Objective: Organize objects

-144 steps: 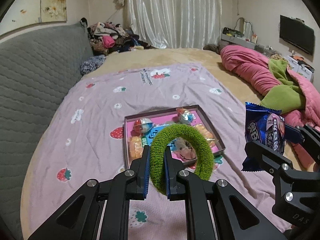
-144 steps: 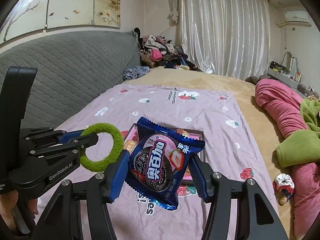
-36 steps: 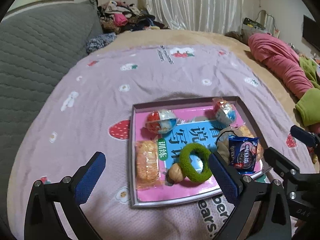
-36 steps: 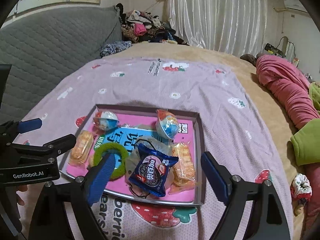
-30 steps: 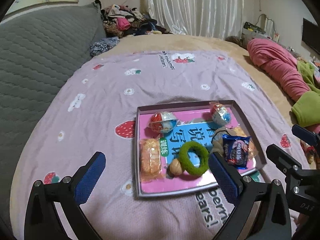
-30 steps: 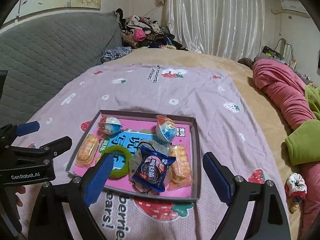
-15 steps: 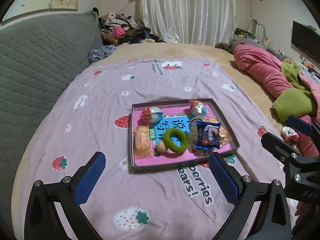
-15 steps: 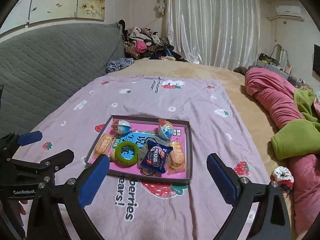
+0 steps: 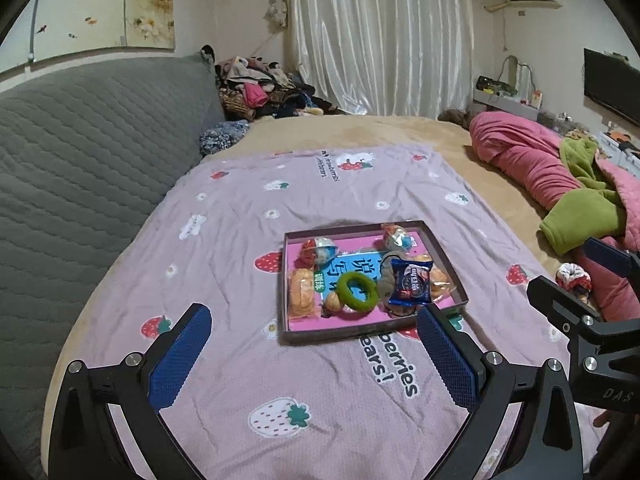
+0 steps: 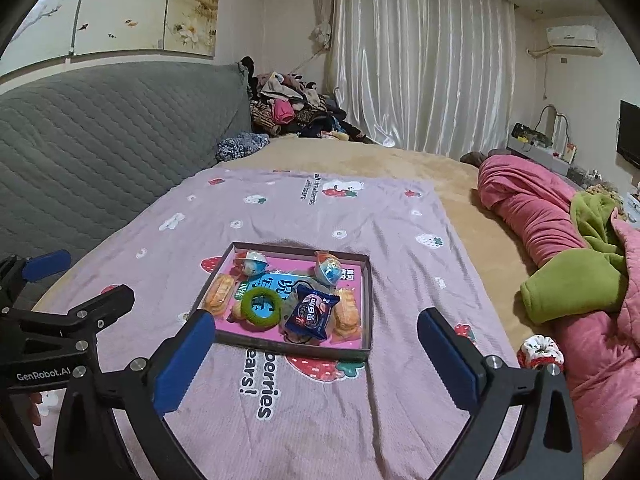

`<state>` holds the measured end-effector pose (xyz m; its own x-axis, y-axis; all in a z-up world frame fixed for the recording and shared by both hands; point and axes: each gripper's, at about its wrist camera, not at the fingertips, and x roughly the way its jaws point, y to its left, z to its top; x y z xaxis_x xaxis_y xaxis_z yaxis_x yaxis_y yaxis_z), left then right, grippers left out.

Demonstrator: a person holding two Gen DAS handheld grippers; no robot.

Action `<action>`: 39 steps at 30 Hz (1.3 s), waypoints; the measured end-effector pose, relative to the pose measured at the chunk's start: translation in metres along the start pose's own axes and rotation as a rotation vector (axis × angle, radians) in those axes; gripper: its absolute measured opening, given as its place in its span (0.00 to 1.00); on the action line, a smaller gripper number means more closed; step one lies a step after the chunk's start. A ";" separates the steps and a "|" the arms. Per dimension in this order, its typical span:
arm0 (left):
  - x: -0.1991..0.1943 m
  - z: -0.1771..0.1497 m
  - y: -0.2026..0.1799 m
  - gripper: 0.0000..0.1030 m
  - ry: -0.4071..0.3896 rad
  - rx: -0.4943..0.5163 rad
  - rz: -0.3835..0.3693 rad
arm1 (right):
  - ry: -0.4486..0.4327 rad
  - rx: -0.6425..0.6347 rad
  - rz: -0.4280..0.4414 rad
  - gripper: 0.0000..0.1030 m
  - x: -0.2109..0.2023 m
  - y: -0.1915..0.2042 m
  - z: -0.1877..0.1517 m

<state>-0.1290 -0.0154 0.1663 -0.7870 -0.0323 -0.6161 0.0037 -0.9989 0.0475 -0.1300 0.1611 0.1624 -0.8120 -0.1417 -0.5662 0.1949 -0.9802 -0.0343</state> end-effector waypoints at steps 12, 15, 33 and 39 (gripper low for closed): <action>-0.028 -0.021 0.000 0.99 -0.002 -0.024 -0.013 | -0.025 -0.010 -0.008 0.99 -0.036 0.004 -0.011; -0.033 -0.027 0.000 0.99 -0.002 -0.024 -0.012 | -0.021 -0.016 -0.009 0.99 -0.041 0.007 -0.017; -0.050 -0.080 0.000 0.99 0.023 -0.022 -0.004 | 0.028 -0.012 0.003 0.99 -0.054 0.022 -0.068; -0.050 -0.097 0.004 0.99 0.031 -0.044 -0.014 | 0.037 -0.003 0.010 0.99 -0.055 0.025 -0.084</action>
<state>-0.0295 -0.0213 0.1212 -0.7675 -0.0189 -0.6408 0.0206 -0.9998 0.0047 -0.0343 0.1563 0.1233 -0.7889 -0.1463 -0.5969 0.2049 -0.9783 -0.0311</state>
